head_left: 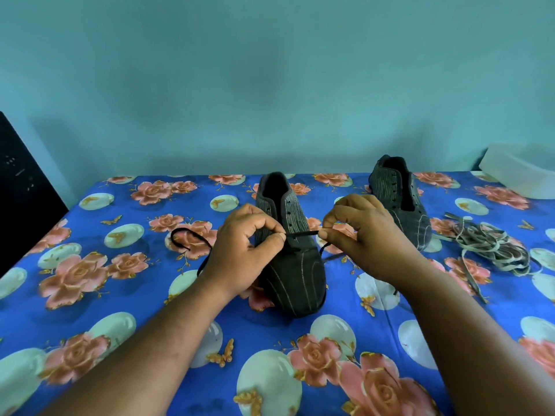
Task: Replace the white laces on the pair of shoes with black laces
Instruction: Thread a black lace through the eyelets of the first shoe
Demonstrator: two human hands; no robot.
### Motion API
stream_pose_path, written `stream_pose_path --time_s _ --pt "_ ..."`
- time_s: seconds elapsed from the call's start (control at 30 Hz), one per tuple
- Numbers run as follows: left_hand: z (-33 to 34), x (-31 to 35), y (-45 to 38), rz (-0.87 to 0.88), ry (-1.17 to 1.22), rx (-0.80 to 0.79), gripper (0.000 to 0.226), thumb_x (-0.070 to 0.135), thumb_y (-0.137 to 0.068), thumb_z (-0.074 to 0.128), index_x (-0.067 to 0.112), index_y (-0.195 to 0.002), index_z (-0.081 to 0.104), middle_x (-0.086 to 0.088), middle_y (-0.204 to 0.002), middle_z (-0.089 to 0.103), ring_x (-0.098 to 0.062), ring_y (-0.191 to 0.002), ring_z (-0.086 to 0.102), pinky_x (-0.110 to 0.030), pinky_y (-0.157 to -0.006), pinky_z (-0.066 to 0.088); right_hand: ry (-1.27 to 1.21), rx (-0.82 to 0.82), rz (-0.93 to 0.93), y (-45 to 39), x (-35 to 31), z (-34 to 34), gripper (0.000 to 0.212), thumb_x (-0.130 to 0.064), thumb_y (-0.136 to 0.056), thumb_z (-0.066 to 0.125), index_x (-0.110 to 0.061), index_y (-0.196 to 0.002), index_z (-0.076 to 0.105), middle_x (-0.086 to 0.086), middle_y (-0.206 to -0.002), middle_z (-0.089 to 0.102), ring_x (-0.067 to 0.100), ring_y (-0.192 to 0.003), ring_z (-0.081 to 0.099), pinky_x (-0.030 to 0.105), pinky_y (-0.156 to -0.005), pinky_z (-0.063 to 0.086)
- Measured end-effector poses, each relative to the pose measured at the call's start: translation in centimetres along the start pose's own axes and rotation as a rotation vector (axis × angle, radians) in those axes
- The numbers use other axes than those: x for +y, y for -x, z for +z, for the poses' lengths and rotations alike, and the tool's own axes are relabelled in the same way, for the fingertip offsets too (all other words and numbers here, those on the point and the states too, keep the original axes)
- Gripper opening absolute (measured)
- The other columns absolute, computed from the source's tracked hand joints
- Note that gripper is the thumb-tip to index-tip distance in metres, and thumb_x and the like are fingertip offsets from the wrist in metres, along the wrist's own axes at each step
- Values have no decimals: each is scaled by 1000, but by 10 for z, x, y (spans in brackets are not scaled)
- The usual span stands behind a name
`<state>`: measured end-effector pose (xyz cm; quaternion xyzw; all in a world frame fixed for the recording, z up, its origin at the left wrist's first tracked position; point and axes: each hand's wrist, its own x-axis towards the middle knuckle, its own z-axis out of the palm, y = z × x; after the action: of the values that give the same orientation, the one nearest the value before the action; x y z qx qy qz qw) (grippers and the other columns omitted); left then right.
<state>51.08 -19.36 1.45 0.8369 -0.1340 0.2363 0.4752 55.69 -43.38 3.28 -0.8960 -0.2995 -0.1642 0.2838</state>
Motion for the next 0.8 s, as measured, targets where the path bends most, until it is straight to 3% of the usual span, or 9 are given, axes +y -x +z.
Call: stream_pose_path --time_s 0.13,0.23,0.3,0.37,0.43,0.5,0.63,0.73,0.8 --pt "1 -2 -2 -14 58 36 7 25 -84 65 23 -78 67 7 -85 61 -7 -87 56 -12 -78 38 376 -292 29 6 4 -2 35 -57 -97 35 -37 -113 59 -12 -122 49 20 -127 37 46 -103 35" --pt "-1 -6 -3 -72 104 48 16 39 -79 58 26 -77 66 8 -86 60 -12 -84 56 -19 -76 43 428 -413 65 8 6 0 27 -51 -104 37 -36 -116 56 -10 -123 45 19 -128 33 43 -105 32" --pt "-1 -9 -3 -120 101 3 17 44 -77 56 29 -76 65 10 -86 62 -12 -85 58 -24 -79 45 325 -392 25 6 4 -3 20 -47 -101 41 -38 -105 59 -11 -114 47 18 -120 40 39 -96 35" --pt "-1 -14 -2 -105 4 -36 20 49 -80 57 31 -75 63 11 -84 62 -12 -86 58 -36 -83 47 31 -313 -44 3 -3 -4 11 -42 -95 47 -42 -89 56 -12 -101 51 15 -102 50 33 -86 41" --pt "1 -17 -1 -33 -155 -38 27 57 -87 57 31 -83 62 14 -85 61 -13 -91 58 -48 -85 47 -246 -234 -87 2 -11 -3 9 -27 -94 57 -31 -87 60 -9 -94 56 12 -88 56 27 -77 45" --pt "2 -13 0 10 -183 14 34 65 -90 55 33 -100 63 19 -96 60 -12 -99 58 -50 -89 47 -389 -177 -75 3 -19 -1 7 -18 -94 61 -16 -87 64 -4 -87 62 13 -80 59 31 -71 49" --pt "2 3 4 154 -189 -20 52 67 -97 44 32 -131 60 18 -121 54 -11 -120 51 -50 -101 41 -500 -177 -55 5 -28 4 12 -12 -94 64 -15 -83 64 3 -70 63 11 -62 55 30 -63 47" --pt "6 6 8 269 -324 -120 46 61 -100 41 32 -126 66 14 -132 53 -11 -131 45 -48 -104 32 -485 -163 -62 4 -29 5 8 -22 -91 66 -18 -85 66 6 -65 58 25 -61 51 39 -61 45" --pt "9 8 8 270 -322 -98 41 57 -99 47 29 -116 71 16 -129 53 -10 -131 44 -48 -104 31 -489 -149 -56 4 -29 5 10 -26 -92 66 -18 -86 68 7 -61 54 31 -60 49 43 -60 44"
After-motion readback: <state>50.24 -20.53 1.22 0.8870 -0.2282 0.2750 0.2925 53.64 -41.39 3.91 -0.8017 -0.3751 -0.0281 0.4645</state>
